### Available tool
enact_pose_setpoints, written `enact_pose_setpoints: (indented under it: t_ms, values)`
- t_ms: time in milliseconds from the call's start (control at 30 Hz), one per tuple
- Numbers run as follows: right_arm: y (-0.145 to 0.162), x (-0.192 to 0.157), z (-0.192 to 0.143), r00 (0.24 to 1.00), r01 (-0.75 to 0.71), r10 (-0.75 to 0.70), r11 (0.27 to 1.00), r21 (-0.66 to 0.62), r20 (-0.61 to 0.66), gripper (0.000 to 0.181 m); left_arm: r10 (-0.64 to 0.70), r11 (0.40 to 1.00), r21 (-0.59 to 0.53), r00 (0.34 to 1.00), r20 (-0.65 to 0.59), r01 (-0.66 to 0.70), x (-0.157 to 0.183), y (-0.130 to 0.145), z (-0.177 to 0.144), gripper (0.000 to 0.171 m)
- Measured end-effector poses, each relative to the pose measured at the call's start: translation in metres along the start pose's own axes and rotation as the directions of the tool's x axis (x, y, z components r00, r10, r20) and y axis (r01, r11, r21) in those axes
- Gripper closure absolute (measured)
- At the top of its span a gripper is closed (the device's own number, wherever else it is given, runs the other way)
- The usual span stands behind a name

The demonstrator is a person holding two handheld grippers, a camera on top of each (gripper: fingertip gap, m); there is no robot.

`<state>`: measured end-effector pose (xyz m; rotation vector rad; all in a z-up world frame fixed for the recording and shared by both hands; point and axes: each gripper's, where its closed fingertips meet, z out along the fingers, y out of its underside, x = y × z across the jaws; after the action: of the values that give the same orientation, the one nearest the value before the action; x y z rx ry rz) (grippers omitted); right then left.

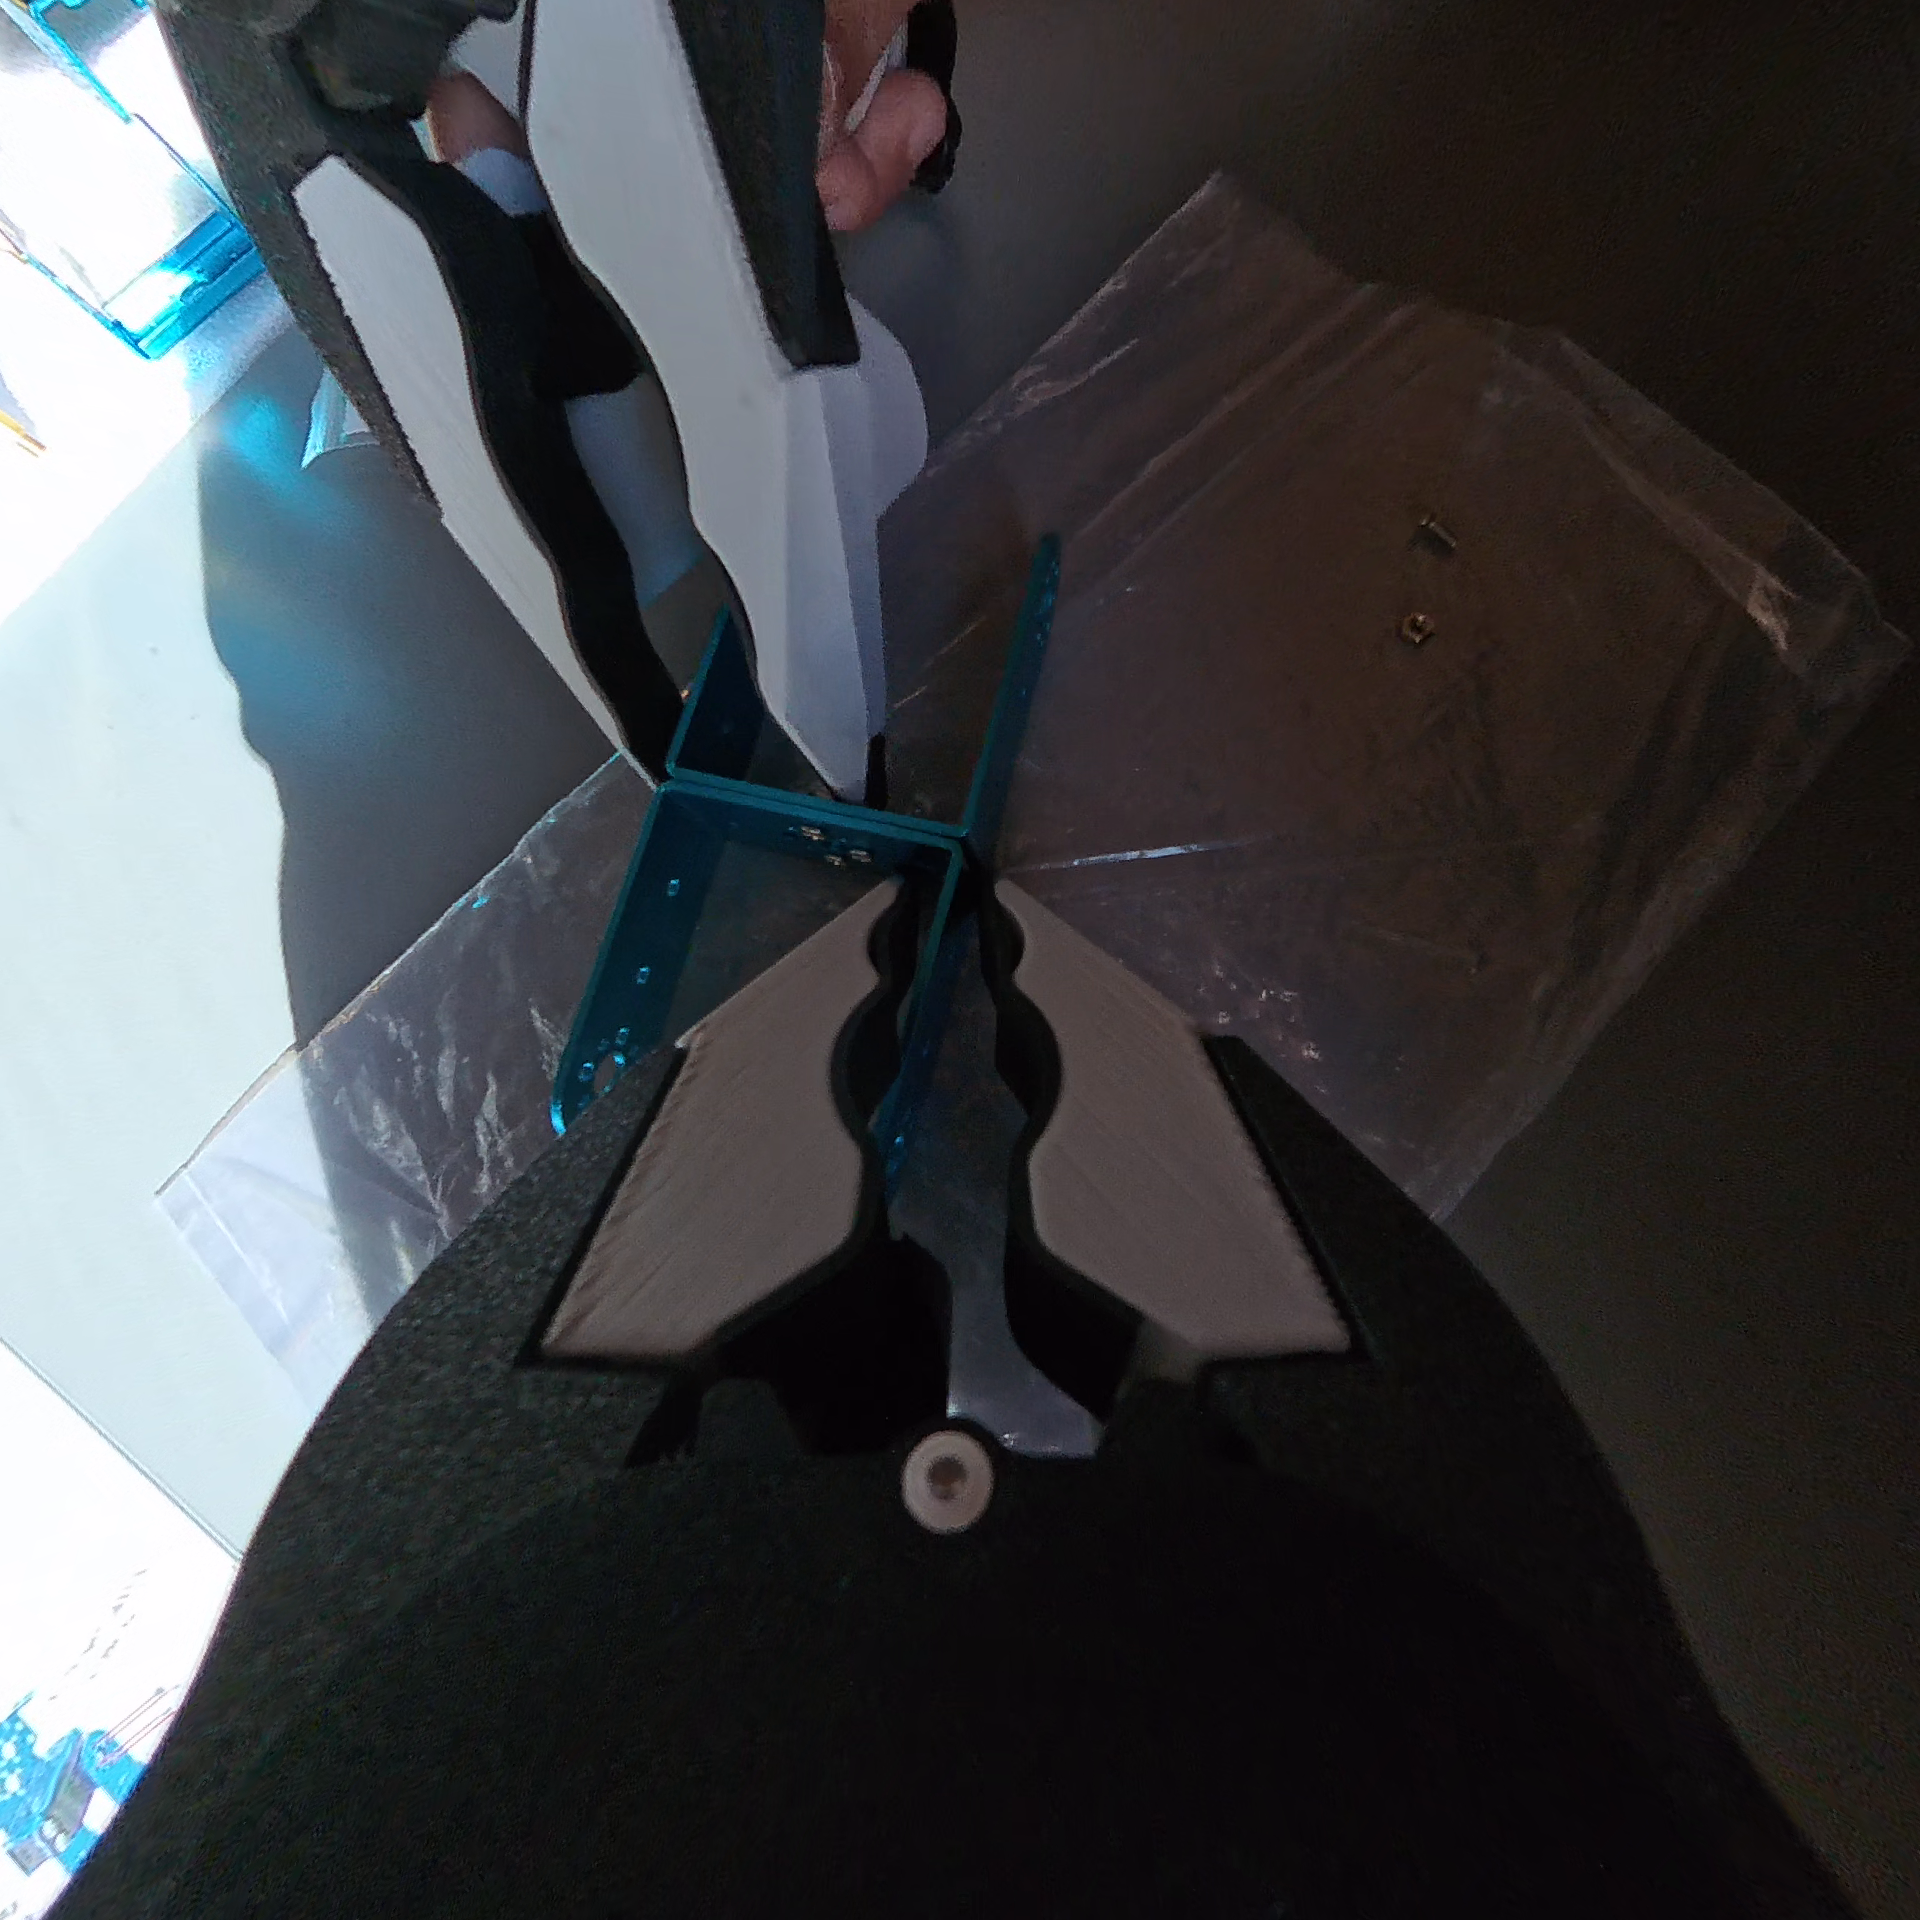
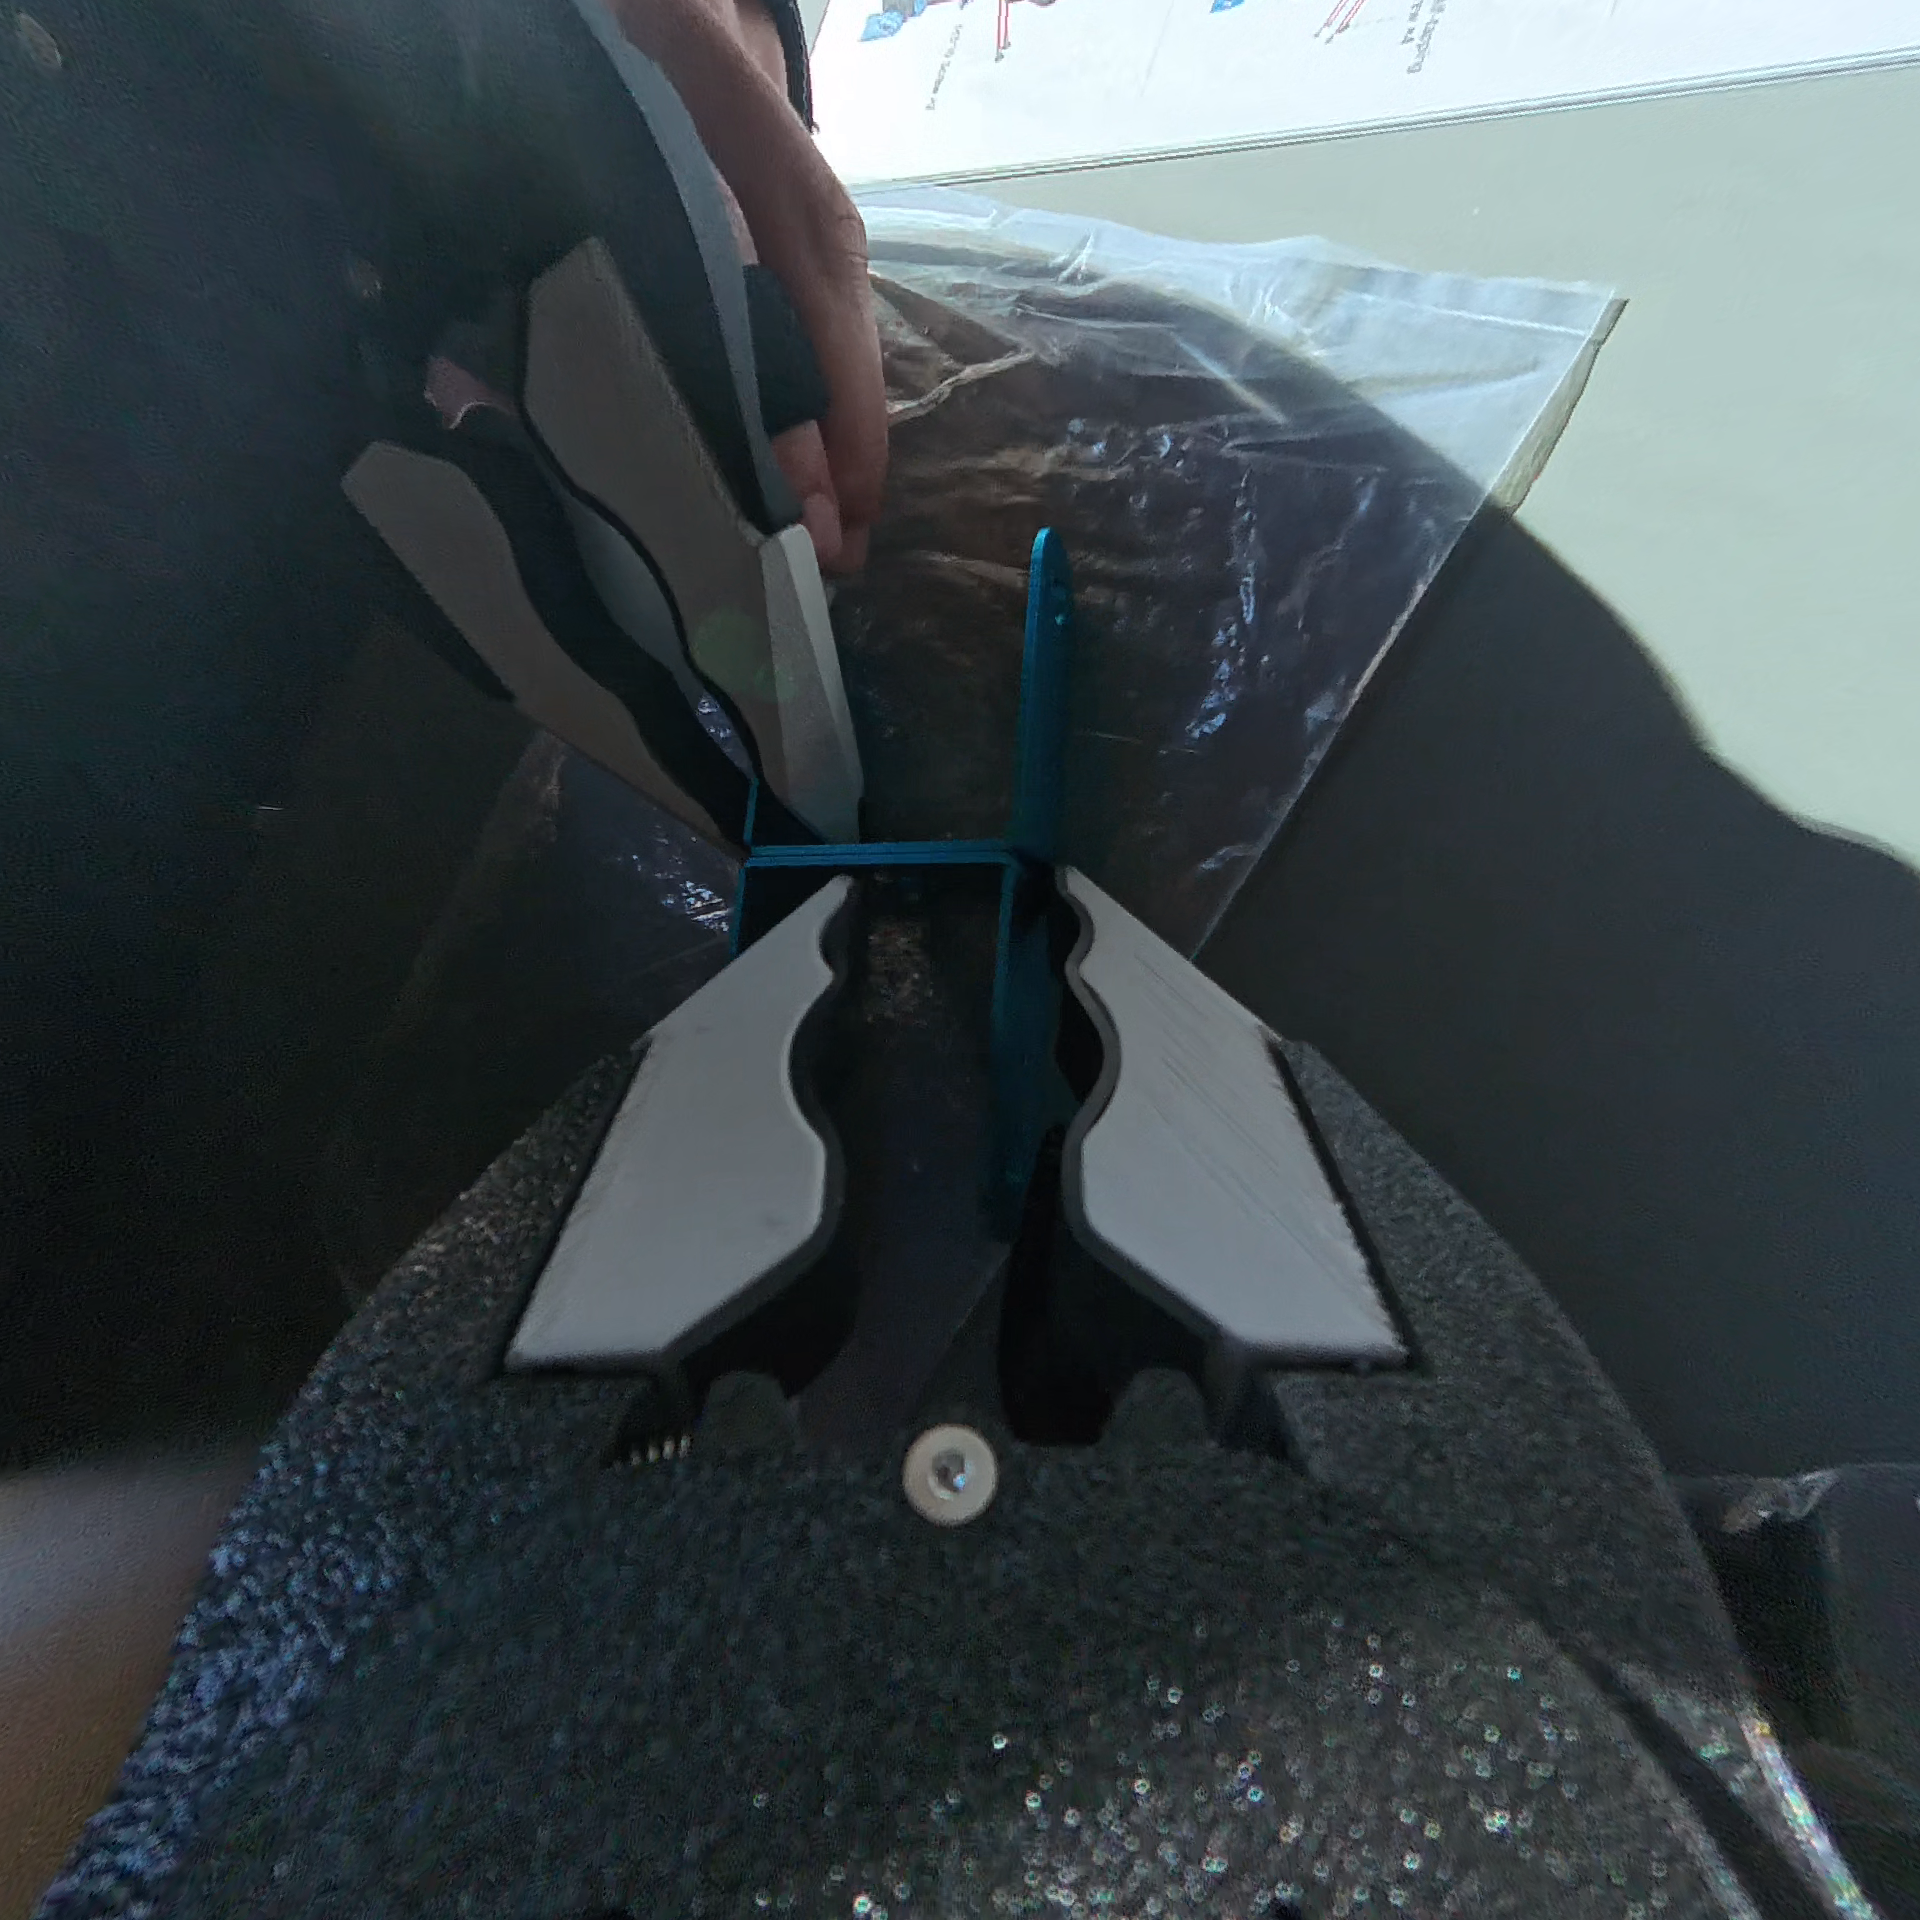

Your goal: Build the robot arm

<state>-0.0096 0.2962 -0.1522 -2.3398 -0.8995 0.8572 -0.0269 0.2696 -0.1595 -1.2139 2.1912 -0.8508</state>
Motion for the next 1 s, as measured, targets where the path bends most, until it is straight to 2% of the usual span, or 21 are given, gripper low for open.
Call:
enact_pose_setpoints:
  t_ms: [267,367,467,667,1000]
  values:
    - [0.0006,-0.0002,0.0000,1.000,0.017,-0.017,1.000,0.010,0.001,0.147,-0.003,1.000,0.001,1.000,-0.005,0.003,0.0004,-0.0002,0.0001,0.162]
    - [0.0010,-0.0026,0.0009,1.000,0.016,-0.016,1.000,0.010,0.008,0.138,-0.008,1.000,0.002,1.000,-0.004,0.008,0.0001,-0.0009,0.0003,0.161]
    - [0.0017,-0.0025,0.0021,0.999,0.045,-0.045,0.999,-0.011,-0.020,0.141,0.005,1.000,0.005,0.999,0.052,-0.006,-0.0064,-0.0017,-0.0007,0.144]
    - [0.0015,-0.0026,0.0023,1.000,0.027,-0.027,1.000,-0.006,-0.005,0.146,0.032,0.999,0.000,0.999,0.033,-0.032,-0.0002,-0.0016,-0.0006,0.155]
    - [0.0015,-0.0041,0.0030,0.999,0.028,-0.028,0.999,-0.025,-0.016,0.145,0.086,0.996,-0.011,0.995,0.053,-0.086,-0.0001,-0.0016,-0.0010,0.156]
